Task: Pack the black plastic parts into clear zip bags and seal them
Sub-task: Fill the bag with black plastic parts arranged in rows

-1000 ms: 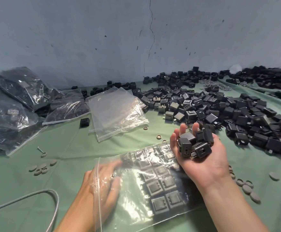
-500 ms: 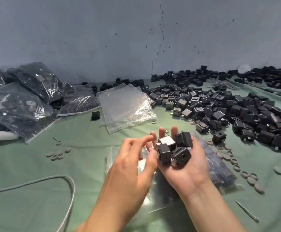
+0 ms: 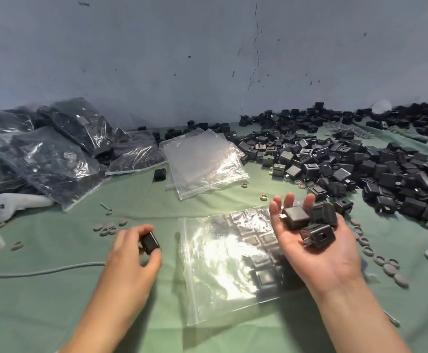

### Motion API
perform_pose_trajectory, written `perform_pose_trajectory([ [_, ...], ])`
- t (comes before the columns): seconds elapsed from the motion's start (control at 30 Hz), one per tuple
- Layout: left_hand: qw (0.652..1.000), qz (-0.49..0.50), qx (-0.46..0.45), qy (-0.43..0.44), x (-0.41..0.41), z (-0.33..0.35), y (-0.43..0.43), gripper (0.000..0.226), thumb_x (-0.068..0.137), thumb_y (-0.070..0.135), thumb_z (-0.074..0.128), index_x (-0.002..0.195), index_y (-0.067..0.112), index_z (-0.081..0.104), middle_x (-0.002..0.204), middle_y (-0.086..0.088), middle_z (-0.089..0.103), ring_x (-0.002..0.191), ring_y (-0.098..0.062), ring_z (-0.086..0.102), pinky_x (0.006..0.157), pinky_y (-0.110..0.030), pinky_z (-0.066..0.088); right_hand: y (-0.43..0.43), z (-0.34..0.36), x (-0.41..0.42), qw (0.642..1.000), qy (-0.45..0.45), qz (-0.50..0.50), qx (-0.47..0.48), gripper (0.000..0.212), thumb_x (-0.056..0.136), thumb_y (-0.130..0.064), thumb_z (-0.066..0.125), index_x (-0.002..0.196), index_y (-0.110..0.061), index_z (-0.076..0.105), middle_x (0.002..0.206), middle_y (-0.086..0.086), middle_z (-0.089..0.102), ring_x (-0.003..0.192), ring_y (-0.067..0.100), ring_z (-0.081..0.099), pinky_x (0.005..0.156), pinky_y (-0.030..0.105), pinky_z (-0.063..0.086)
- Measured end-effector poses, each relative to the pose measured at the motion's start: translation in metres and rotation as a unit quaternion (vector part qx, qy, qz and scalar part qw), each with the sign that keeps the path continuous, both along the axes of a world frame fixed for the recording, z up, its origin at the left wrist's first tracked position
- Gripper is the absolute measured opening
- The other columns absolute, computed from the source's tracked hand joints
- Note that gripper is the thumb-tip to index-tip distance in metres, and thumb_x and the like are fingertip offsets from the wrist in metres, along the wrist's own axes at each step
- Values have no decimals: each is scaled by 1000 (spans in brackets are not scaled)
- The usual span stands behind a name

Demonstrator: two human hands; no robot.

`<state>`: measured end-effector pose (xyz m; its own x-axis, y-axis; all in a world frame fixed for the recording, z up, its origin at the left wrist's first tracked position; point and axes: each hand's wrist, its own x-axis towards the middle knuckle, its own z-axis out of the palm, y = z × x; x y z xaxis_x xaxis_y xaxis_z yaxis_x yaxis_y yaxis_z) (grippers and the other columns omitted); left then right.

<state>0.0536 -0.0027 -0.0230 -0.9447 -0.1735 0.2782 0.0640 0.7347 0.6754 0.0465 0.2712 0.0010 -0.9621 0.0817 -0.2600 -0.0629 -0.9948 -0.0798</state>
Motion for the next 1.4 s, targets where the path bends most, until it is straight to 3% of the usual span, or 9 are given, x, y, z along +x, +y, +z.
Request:
perform_pose_trajectory([
  [0.13, 985, -160, -48, -47, 9, -11, 12, 47, 91, 13, 62, 121, 46, 47, 127, 21, 45, 124, -5, 47, 110, -25, 35, 2, -2, -1, 1000, -19, -14, 2, 22, 94, -29, 57, 102, -13, 69, 115, 17, 67, 100, 35, 68, 91, 46, 57],
  [0.3, 981, -179, 43, -55, 13, -18, 10, 53, 90, 29, 68, 133, 47, 43, 132, 34, 48, 122, 21, 42, 98, 2, 28, 1, -6, 2, 1000, -14, -18, 9, 24, 95, -29, 57, 98, -11, 72, 105, 18, 71, 88, 36, 72, 81, 47, 60],
  [0.47, 990, -136, 11, -23, 10, -22, 7, 28, 90, 20, 69, 104, 42, 58, 108, 23, 60, 104, 11, 52, 80, 1, 36, 2, -6, 2, 1000, -12, -23, 10, 20, 93, -25, 60, 100, -10, 71, 107, 16, 71, 88, 35, 72, 85, 46, 58],
  [0.57, 992, -129, -5, -8, 8, -22, 18, 29, 88, 21, 71, 98, 44, 55, 104, 26, 50, 100, 4, 52, 84, -7, 39, 1, -6, 1, 1000, -11, -26, 11, 21, 93, -25, 60, 102, -11, 72, 108, 17, 70, 86, 35, 72, 85, 46, 58],
  [0.7, 985, -168, -7, -44, 10, -24, 22, 30, 85, 39, 70, 107, 52, 54, 112, 28, 46, 110, -3, 52, 100, -31, 41, -2, -7, 0, 999, -17, -27, 13, 20, 94, -25, 59, 99, -11, 72, 108, 17, 71, 83, 33, 73, 82, 47, 59],
  [0.83, 991, -130, -4, -25, 8, -25, 15, 32, 77, 60, 62, 105, 50, 49, 109, 36, 49, 104, 5, 52, 94, -29, 39, -2, -6, -3, 1000, -8, -23, 7, 24, 81, -21, 63, 101, -11, 71, 105, 17, 71, 85, 34, 72, 83, 46, 59],
  [0.93, 986, -133, -96, -26, -2, -25, 19, 50, 71, 79, 38, 105, 44, 50, 102, 27, 50, 101, 5, 43, 88, -24, 28, -4, -5, -5, 1000, -5, -23, 2, 32, 75, -22, 65, 105, -12, 71, 109, 18, 70, 87, 35, 72, 85, 46, 59],
  [1.17, 976, -149, -157, -15, -22, -32, 36, 31, 90, 65, 40, 116, 51, 49, 102, 28, 45, 103, -2, 38, 86, -22, 20, -7, -7, -8, 1000, -19, -20, 3, 22, 95, -29, 59, 104, -12, 71, 113, 17, 69, 85, 34, 72, 81, 46, 60],
  [1.4, 971, -172, -160, -51, -31, -34, 39, 56, 79, 85, 32, 128, 57, 40, 110, 38, 30, 106, 13, 20, 96, -25, 23, 0, -5, -14, 1000, -21, -17, -6, 24, 94, -29, 61, 107, -12, 72, 117, 18, 68, 95, 36, 70, 84, 46, 59],
])
